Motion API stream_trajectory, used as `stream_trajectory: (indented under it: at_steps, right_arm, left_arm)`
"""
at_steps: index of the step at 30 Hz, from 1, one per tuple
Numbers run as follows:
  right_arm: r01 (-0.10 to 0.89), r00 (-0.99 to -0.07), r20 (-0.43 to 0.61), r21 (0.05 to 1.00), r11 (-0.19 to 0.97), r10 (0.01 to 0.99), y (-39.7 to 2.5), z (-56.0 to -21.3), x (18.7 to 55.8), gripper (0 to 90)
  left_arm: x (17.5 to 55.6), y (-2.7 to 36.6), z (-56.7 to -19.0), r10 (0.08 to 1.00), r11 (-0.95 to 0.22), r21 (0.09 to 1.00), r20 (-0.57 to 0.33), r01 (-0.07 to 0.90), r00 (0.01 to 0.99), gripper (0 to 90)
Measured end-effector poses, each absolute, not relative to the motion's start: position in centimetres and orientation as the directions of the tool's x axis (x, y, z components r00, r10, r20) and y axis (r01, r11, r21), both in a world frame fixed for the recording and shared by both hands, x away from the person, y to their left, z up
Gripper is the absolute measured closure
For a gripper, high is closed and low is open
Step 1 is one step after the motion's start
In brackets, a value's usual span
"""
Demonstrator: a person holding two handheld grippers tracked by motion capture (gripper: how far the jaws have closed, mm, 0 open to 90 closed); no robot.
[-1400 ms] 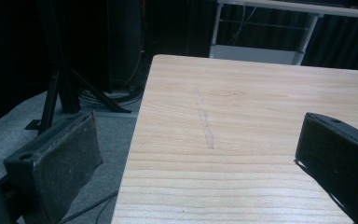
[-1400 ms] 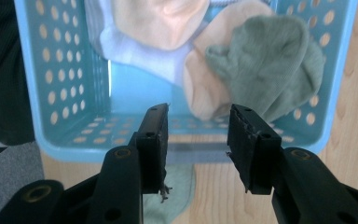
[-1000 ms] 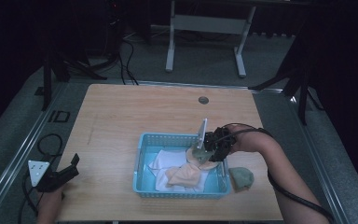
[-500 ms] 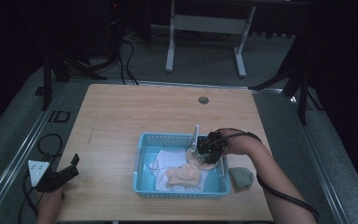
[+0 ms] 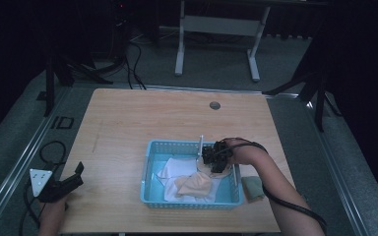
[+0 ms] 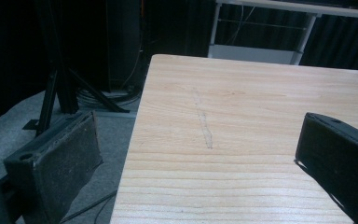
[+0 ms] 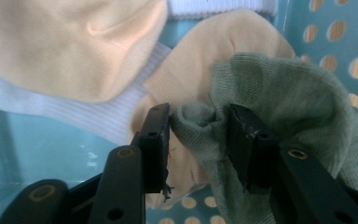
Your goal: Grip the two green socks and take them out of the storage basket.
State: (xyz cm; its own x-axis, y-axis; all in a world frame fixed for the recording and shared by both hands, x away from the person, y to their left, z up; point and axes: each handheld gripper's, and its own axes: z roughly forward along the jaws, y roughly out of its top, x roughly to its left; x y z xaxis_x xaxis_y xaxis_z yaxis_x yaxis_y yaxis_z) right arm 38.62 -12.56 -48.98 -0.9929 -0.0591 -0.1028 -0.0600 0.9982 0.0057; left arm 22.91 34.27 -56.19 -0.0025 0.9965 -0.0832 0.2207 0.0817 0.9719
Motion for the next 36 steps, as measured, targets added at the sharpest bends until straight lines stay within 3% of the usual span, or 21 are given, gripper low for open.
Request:
stream_trajectory:
  at_steps: [10,18,36]
  right_arm:
    - [-0.063,-0.992,-0.106,-0.025,0.998,-0.065,-12.2,-49.0,38.7,81.8]
    - [-0.083,-0.988,-0.129,-0.014,0.996,-0.084,-12.2,-46.7,38.0,83.6]
    - [-0.112,-0.969,-0.23,0.113,0.987,-0.084,-13.5,-38.7,36.0,84.2]
  left_arm:
    - [22.9,34.3,-56.2,0.996,0.083,0.972,-0.084,0.221,-0.003,0.4]
    - [22.9,34.3,-56.2,0.996,0.082,0.972,-0.084,0.221,-0.002,0.4]
    - [22.9,34.3,-56.2,0.996,0.083,0.971,-0.084,0.222,-0.007,0.4]
